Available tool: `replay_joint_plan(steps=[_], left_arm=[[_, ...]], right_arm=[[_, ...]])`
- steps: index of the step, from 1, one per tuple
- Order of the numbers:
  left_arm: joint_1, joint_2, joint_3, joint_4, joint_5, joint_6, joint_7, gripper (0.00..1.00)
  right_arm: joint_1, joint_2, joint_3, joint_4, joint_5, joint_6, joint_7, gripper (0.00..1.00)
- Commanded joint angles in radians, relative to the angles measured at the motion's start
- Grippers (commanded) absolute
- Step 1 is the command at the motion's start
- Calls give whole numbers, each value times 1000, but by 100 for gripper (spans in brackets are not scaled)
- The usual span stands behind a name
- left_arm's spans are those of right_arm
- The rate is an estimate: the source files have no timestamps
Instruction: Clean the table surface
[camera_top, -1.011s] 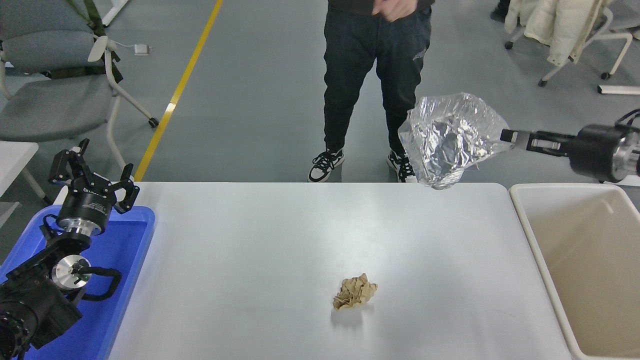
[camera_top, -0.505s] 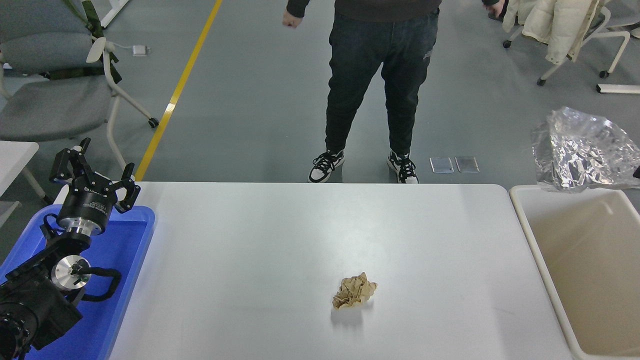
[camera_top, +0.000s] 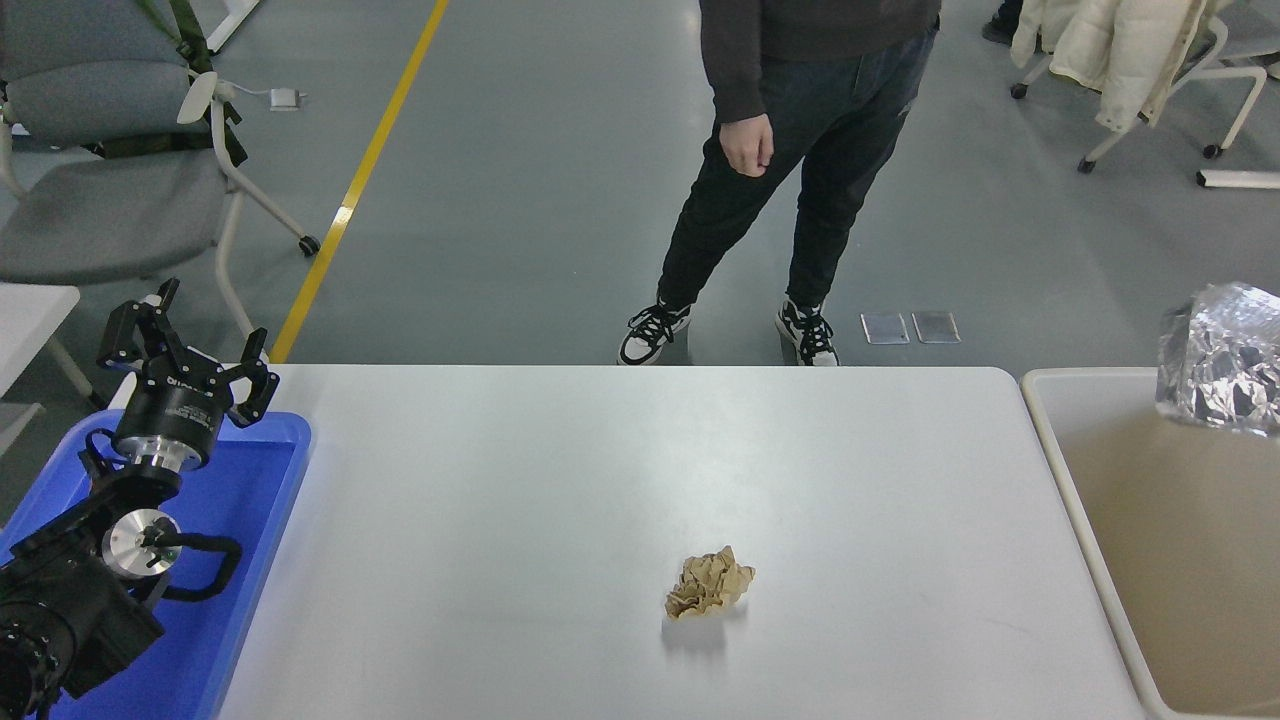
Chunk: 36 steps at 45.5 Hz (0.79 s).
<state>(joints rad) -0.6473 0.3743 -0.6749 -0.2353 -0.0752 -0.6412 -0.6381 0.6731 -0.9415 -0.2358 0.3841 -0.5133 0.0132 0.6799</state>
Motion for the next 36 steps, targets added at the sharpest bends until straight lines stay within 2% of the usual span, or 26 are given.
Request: replay_joint_plan(steps=[1, 8, 17, 24, 31, 36], left_arm=[[0, 0, 0, 1, 0, 0, 0, 100], [0, 0, 0, 1, 0, 0, 0, 100], [0, 0, 0, 1, 0, 0, 0, 100], [0, 0, 0, 1, 0, 0, 0, 100], [0, 0, 0, 1, 0, 0, 0, 100], [0, 0, 0, -1, 0, 0, 0, 100]], right_arm=[[-150, 160, 190, -211, 27, 39, -143, 0], [-197, 248, 311, -254, 35, 54, -233, 0], [-233, 345, 346, -261, 73, 50, -292, 0], [-237, 418, 346, -290, 176, 54, -332, 0], [-233, 470, 346, -297, 320, 47, -427, 0], [-228, 490, 351, -298, 354, 34, -445, 0]])
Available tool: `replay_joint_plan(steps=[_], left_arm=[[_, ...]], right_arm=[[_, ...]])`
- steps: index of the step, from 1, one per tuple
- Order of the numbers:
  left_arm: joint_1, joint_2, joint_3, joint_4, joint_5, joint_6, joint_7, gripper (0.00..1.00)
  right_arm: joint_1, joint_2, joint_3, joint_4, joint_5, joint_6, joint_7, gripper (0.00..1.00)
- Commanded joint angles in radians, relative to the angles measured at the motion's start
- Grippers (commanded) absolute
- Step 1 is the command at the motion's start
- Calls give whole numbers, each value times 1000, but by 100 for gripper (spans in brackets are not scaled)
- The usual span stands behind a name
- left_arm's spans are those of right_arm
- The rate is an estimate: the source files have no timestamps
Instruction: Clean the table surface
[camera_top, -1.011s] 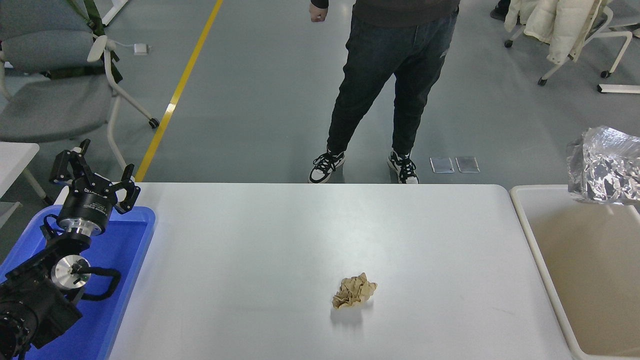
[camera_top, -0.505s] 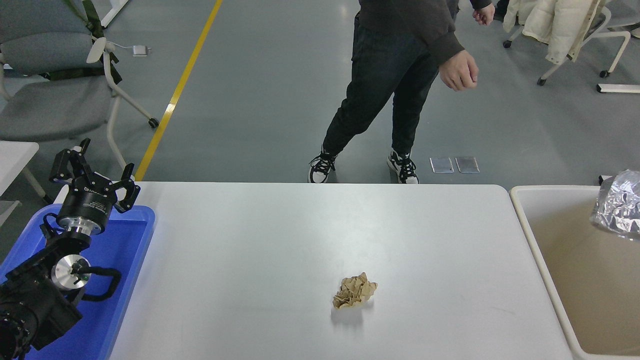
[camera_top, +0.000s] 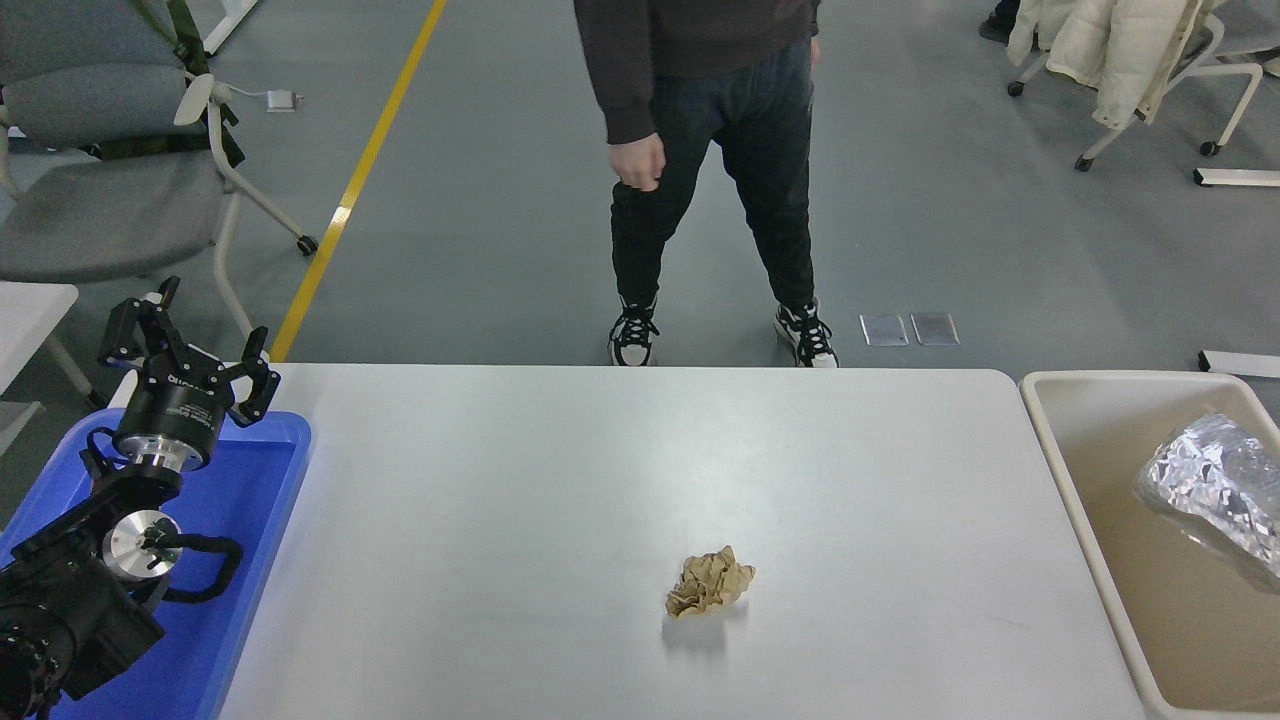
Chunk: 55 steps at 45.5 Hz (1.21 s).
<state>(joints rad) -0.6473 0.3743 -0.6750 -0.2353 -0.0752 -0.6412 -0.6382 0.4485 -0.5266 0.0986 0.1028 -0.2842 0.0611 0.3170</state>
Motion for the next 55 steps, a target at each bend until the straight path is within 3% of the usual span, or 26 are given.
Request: replay_joint_plan(steps=[1, 38, 39, 42, 43, 55], left_arm=[[0, 0, 0, 1, 0, 0, 0, 100], [0, 0, 0, 1, 0, 0, 0, 100], [0, 0, 0, -1, 0, 0, 0, 100], [0, 0, 0, 1, 0, 0, 0, 100], [0, 0, 0, 1, 0, 0, 0, 100], [0, 0, 0, -1, 0, 0, 0, 100]], right_arm=[[-2, 79, 20, -17, 128, -14, -84, 0], [42, 129, 69, -63, 140, -179, -116, 0], [44, 129, 69, -63, 140, -187, -116, 15], [44, 129, 70, -63, 140, -234, -115, 94], [44, 129, 70, -61, 140, -247, -115, 100], [45, 125, 69, -63, 142, -268, -111, 100]])
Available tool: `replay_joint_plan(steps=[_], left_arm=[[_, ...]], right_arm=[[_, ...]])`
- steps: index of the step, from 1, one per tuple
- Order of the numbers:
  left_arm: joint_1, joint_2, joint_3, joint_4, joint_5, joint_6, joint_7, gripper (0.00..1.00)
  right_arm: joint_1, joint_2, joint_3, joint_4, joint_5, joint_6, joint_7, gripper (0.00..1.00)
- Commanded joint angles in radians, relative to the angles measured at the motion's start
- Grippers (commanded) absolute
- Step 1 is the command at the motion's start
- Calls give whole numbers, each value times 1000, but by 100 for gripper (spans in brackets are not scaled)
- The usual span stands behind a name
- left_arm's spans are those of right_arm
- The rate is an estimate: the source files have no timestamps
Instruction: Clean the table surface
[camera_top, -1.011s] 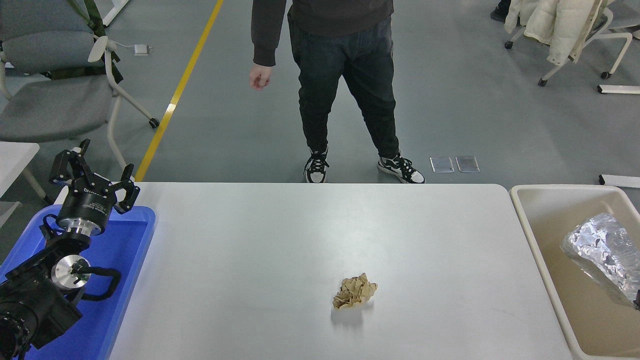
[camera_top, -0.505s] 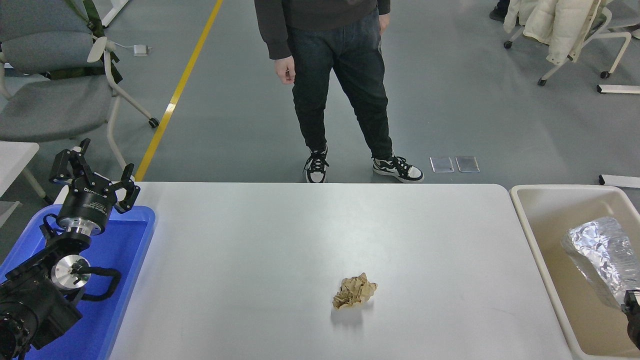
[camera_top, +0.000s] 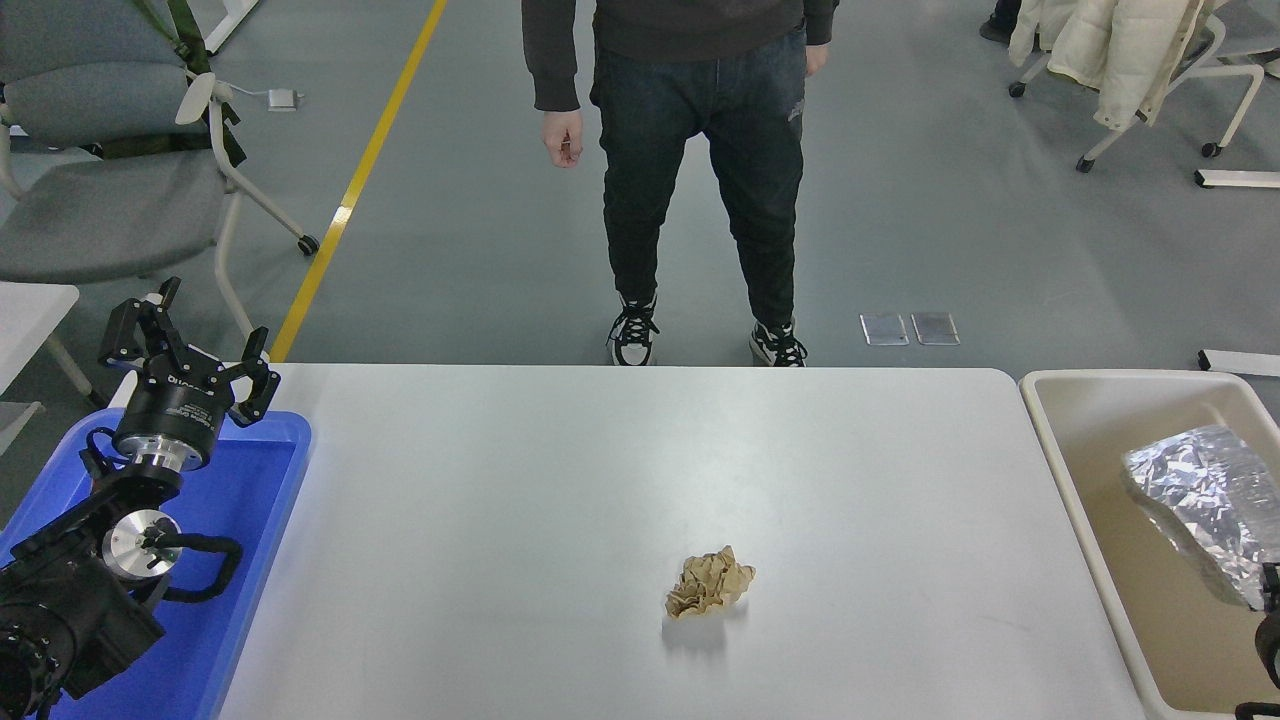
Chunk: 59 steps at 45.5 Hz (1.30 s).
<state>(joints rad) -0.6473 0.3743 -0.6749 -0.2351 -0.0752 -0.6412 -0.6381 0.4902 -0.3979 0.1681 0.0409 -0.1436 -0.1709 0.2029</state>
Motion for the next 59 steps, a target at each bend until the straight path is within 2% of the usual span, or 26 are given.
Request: replay_joint_plan(steps=[1, 11, 17, 22, 26, 29, 37, 41, 45, 48, 59], left_arm=[[0, 0, 0, -1, 0, -2, 0, 100], [0, 0, 0, 0, 0, -2, 0, 100], [0, 0, 0, -1, 0, 0, 0, 100], [0, 0, 0, 0, 0, 0, 0, 100], [0, 0, 0, -1, 0, 0, 0, 100], [0, 0, 0, 0, 0, 0, 0, 100], [0, 0, 0, 0, 0, 0, 0, 100], [0, 0, 0, 0, 0, 0, 0, 100], [0, 0, 0, 0, 0, 0, 0, 100], [0, 0, 0, 0, 0, 0, 0, 100], [0, 0, 0, 0, 0, 0, 0, 100]], right_arm=[[5, -4, -1, -1, 1, -35, 1, 100], [36, -18, 5, -3, 4, -35, 9, 100], [42, -78, 68, 4, 33, -29, 9, 100], [68, -124, 198, 30, 35, -21, 29, 100], [79, -156, 390, 57, 33, -13, 110, 100], [87, -170, 493, 120, 25, 13, 156, 100], [44, -271, 655, 388, 22, 39, 159, 100], [-34, -300, 780, 528, 22, 117, 159, 100], [-81, -291, 919, 589, 18, 232, 159, 100], [-99, -234, 1004, 609, 10, 315, 159, 100], [-142, -79, 1062, 752, -131, 464, 168, 100]])
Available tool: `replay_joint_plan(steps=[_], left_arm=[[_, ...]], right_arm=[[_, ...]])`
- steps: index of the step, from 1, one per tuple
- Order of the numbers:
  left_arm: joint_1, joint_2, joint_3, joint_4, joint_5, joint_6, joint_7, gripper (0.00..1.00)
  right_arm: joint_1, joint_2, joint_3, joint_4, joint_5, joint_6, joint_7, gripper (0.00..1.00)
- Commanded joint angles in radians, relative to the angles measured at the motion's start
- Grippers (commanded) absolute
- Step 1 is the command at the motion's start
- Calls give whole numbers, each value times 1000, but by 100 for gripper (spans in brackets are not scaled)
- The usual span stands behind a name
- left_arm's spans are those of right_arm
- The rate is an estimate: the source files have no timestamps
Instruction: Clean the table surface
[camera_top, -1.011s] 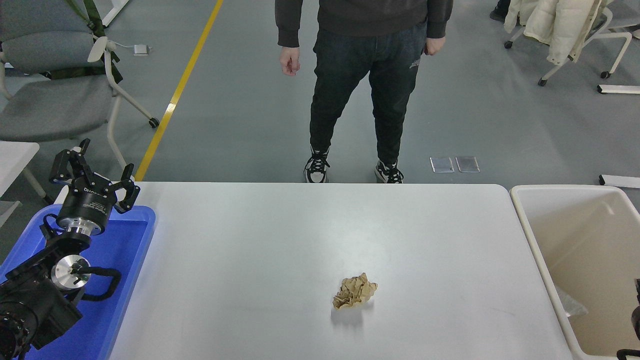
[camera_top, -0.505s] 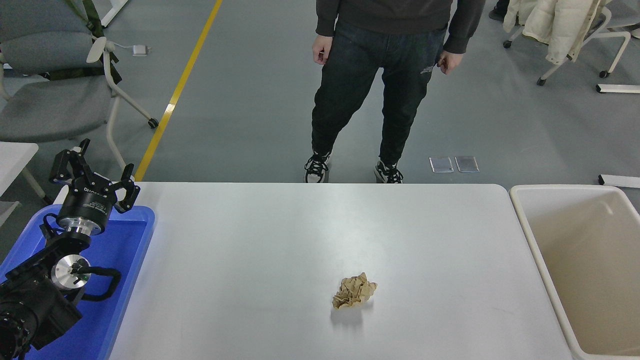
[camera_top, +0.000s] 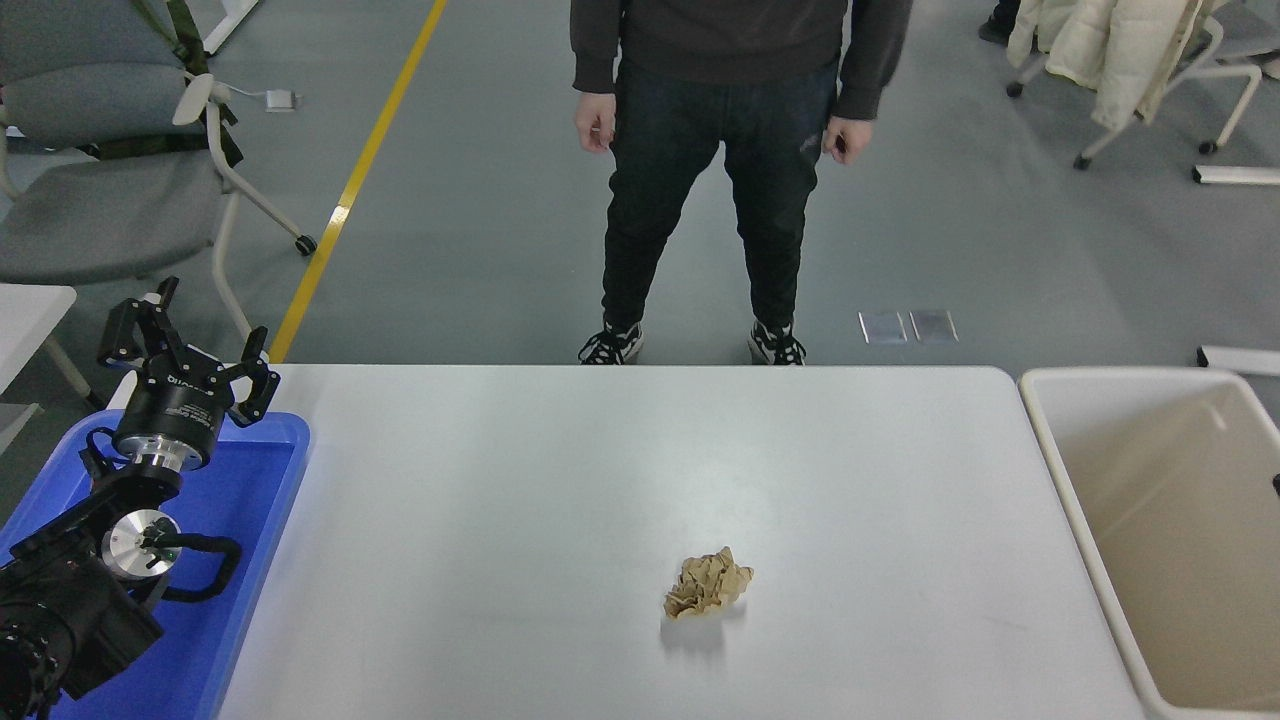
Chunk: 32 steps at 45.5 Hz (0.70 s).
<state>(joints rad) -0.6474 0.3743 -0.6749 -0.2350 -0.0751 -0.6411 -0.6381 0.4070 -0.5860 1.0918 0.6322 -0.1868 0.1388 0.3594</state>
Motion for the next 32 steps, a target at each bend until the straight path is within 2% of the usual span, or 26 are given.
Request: replay_joint_plan(steps=[1, 5, 15, 32], left_arm=[[0, 0, 0, 0, 0, 0, 0, 100], [0, 0, 0, -1, 0, 0, 0, 100], [0, 0, 0, 0, 0, 0, 0, 100], [0, 0, 0, -1, 0, 0, 0, 100]], right_arm=[[-60, 126, 143, 170, -94, 154, 12, 100], [-48, 198, 148, 176, -118, 153, 32, 100], [-27, 321, 151, 149, -304, 140, 171, 100], [3, 336, 122, 129, -315, 105, 136, 100]])
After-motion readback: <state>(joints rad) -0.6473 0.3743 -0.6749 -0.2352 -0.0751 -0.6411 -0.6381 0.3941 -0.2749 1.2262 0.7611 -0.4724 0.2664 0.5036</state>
